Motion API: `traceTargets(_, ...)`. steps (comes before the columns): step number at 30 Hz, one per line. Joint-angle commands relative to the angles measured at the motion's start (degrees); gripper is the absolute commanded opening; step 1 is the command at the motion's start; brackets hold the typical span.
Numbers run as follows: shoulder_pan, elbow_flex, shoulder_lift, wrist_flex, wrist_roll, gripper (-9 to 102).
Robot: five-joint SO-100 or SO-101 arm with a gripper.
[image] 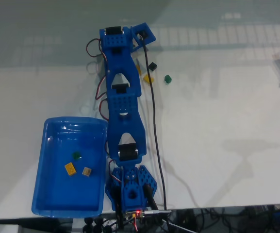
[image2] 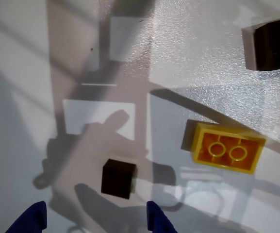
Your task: Pick up all the lego then put into the bin
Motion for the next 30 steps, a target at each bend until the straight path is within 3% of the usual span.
traceTargets(1, 0.7, -4.7, -0.1, 0.5, -0.2, 27)
traceTargets(26, 0.8, -9.1, -6.7, 2.3, -0.3, 23)
traceTargets(30, 0.4, -9.8, -7.9, 2.3, -0.4, 18)
